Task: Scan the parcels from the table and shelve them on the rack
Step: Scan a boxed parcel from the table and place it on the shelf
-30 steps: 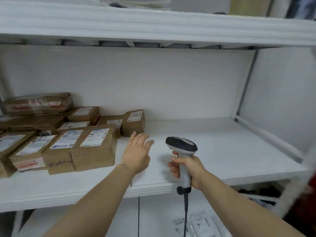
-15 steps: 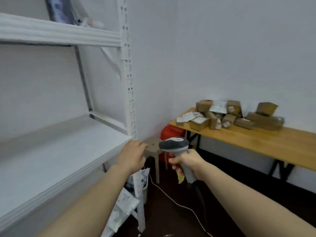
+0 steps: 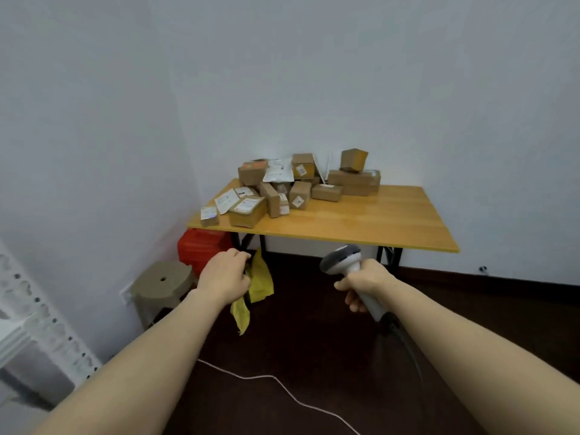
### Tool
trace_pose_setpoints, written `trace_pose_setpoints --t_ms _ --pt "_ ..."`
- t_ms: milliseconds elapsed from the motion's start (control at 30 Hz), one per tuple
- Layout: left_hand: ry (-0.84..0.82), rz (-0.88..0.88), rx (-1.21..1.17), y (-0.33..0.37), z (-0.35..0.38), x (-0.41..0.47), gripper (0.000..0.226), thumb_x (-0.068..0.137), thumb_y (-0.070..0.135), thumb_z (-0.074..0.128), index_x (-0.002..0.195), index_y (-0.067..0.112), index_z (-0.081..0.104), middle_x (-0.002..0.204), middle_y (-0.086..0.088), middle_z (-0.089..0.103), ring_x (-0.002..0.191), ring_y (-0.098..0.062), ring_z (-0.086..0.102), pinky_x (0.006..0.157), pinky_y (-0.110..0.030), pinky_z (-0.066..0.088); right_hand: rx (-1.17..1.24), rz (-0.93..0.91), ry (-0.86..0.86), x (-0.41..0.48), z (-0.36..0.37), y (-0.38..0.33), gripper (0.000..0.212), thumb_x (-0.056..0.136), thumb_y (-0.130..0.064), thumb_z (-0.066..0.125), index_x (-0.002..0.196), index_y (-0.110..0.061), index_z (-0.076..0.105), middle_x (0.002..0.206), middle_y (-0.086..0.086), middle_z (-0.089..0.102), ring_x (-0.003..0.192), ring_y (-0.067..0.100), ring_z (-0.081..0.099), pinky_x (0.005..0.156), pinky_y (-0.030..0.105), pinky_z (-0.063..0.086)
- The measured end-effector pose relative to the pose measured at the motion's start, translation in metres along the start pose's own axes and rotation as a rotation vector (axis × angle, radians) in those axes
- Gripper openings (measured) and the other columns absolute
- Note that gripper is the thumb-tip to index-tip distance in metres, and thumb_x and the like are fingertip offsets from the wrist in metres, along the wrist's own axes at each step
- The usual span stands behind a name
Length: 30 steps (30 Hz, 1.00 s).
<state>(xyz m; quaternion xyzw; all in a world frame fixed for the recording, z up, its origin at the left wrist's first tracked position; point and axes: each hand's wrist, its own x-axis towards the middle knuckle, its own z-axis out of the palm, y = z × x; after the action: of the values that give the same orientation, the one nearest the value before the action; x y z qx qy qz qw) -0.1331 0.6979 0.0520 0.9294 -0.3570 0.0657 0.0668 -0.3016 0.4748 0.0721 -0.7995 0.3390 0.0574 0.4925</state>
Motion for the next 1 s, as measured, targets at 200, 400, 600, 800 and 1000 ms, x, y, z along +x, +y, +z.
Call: trace_pose_setpoints --t_ms 200,400,600,800,1000 --pt "-0.097 -0.105 -0.131 -0.031 0.031 0.098 0.058 0.088 0.024 0.053 0.144 0.018 0.04 0.138 -0.005 0.045 0.124 -0.025 0.047 0.094 -0.034 0.044 -0.036 0.092 -0.067 0.084 -0.016 -0.048 0.034 0.092 -0.012 0.061 0.121 0.0 0.046 0.061 0.014 0.065 0.045 0.021 0.062 0.044 0.028 0.05" --pt "-0.115 -0.22 -0.246 -0.073 0.044 0.182 0.058 0.087 0.026 0.057 0.142 0.017 0.041 0.134 -0.007 0.045 0.124 -0.027 0.047 0.094 -0.038 0.045 0.148 0.085 -0.088 0.173 -0.02 -0.103 0.028 0.089 -0.012 0.067 0.107 0.004 0.054 0.057 0.013 0.066 0.045 0.02 0.064 0.041 0.025 0.05" --pt "-0.184 -0.308 -0.252 -0.109 0.075 0.249 0.058 0.086 0.027 0.059 0.14 0.014 0.041 0.135 -0.009 0.045 0.123 -0.027 0.047 0.092 -0.037 0.045 0.344 0.072 -0.091 0.264 -0.004 -0.123 0.02 0.085 -0.013 0.07 0.095 0.002 0.06 0.06 0.012 0.066 0.046 0.019 0.061 0.041 0.023 0.047" --pt "-0.182 -0.433 -0.337 -0.143 0.109 0.329 0.039 0.084 0.023 0.058 0.122 0.013 0.053 0.117 -0.009 0.056 0.1 -0.023 0.055 0.074 -0.031 0.044 0.454 0.019 -0.141 0.373 0.006 -0.15 0.006 0.085 -0.006 0.066 0.085 -0.005 0.06 0.062 0.01 0.063 0.05 0.018 0.059 0.043 0.023 0.041" --pt "-0.165 -0.627 -0.416 -0.174 0.158 0.436 0.047 0.09 0.023 0.054 0.134 0.008 0.048 0.131 -0.012 0.055 0.116 -0.027 0.054 0.083 -0.031 0.042 0.52 0.023 -0.304 0.514 0.021 -0.178 0.014 0.081 -0.006 0.071 0.093 -0.008 0.065 0.07 0.009 0.073 0.061 0.019 0.07 0.049 0.024 0.05"
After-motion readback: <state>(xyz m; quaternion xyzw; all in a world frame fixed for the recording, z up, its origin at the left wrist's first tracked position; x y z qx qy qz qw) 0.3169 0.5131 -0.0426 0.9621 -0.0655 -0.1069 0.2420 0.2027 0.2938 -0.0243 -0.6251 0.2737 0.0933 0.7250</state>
